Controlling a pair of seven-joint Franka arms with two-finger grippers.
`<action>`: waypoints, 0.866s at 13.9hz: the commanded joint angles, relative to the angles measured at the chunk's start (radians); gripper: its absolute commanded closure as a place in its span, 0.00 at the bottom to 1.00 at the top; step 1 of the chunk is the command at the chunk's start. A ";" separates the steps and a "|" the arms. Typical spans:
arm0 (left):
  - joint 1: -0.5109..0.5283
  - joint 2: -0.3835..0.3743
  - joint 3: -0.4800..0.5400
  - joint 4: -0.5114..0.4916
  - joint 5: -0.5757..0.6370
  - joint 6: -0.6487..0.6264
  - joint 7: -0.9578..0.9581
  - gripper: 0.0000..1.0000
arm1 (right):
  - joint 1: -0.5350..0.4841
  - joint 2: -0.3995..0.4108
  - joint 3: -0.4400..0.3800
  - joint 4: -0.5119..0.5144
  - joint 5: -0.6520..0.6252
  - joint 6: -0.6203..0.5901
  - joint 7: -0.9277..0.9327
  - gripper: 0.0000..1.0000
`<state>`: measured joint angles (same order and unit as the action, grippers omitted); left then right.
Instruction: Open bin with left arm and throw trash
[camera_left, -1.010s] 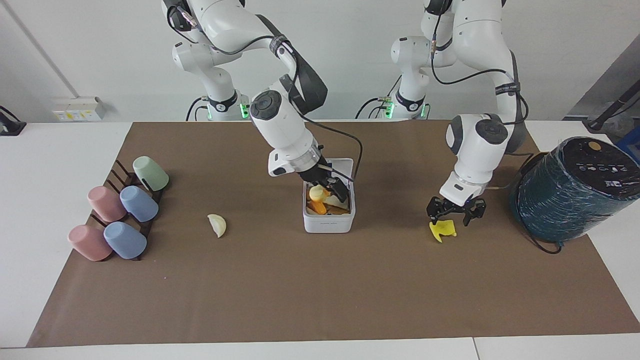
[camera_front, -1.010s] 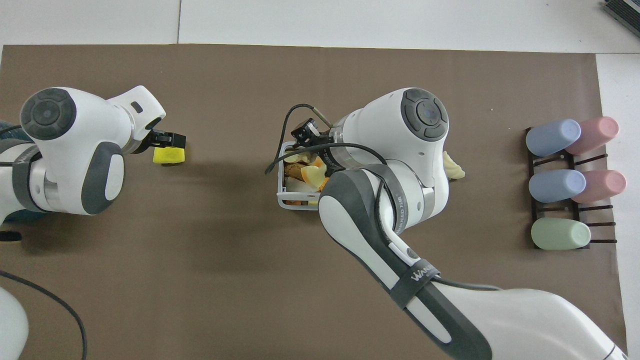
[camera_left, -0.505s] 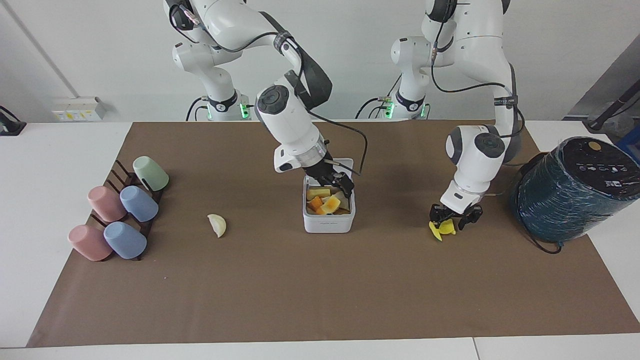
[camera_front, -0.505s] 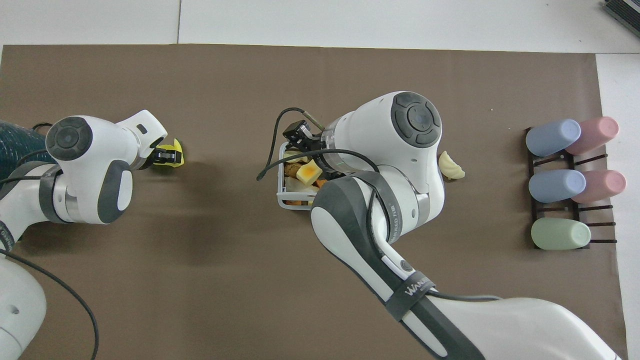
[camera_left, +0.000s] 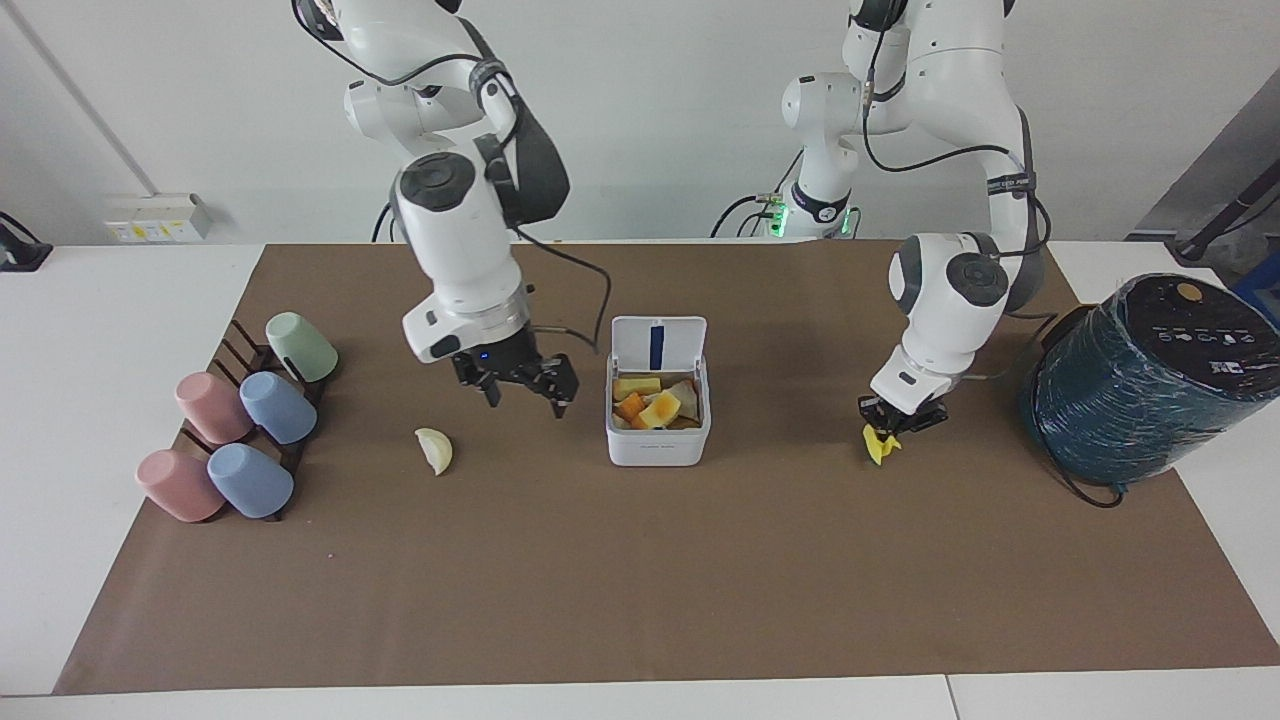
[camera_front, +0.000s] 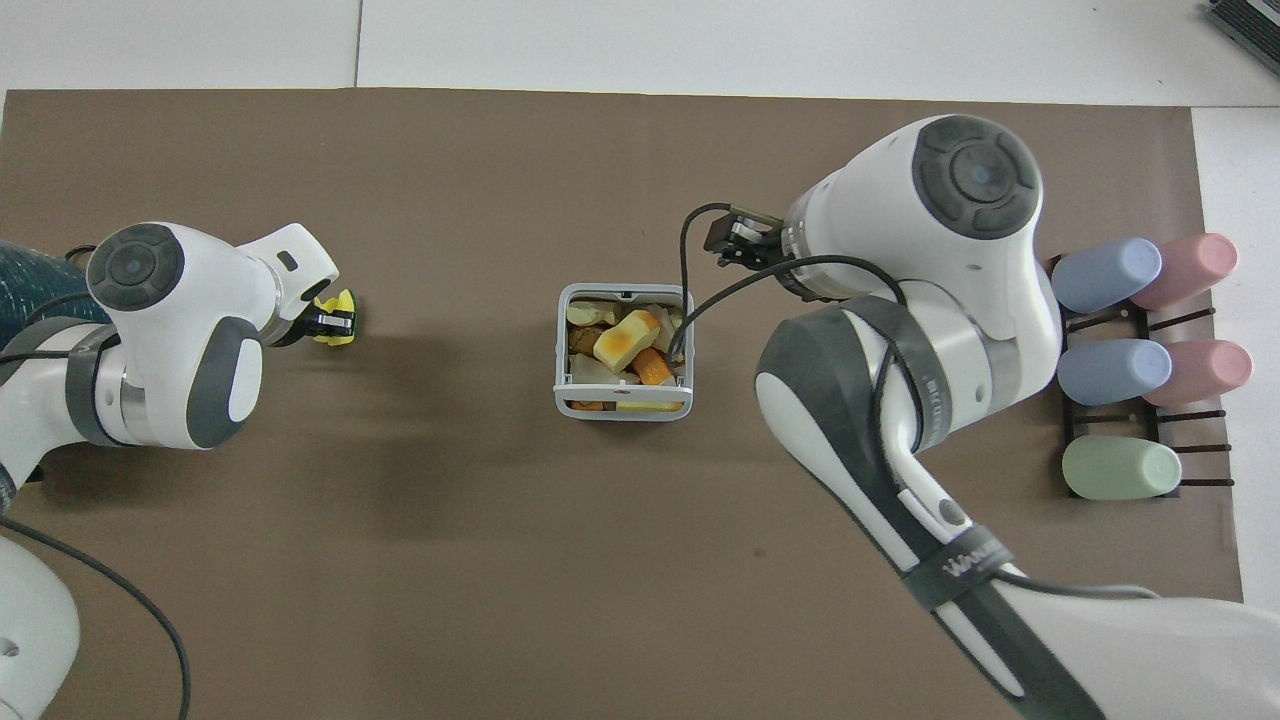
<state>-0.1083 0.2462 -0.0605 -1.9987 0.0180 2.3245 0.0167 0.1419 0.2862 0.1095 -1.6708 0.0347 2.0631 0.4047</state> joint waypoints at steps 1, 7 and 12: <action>-0.042 -0.006 -0.004 0.145 -0.074 -0.144 0.012 1.00 | -0.097 -0.068 0.013 -0.197 -0.016 0.095 -0.327 0.00; -0.080 0.028 -0.054 0.293 -0.288 -0.257 0.020 1.00 | -0.185 -0.039 0.012 -0.389 -0.018 0.353 -0.796 0.00; -0.169 0.033 -0.133 0.290 -0.342 -0.139 0.003 1.00 | -0.179 -0.039 0.013 -0.458 -0.018 0.381 -0.796 0.18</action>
<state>-0.2276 0.2654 -0.2050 -1.7302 -0.3013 2.1628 0.0205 -0.0261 0.2692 0.1133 -2.0856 0.0337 2.4184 -0.3762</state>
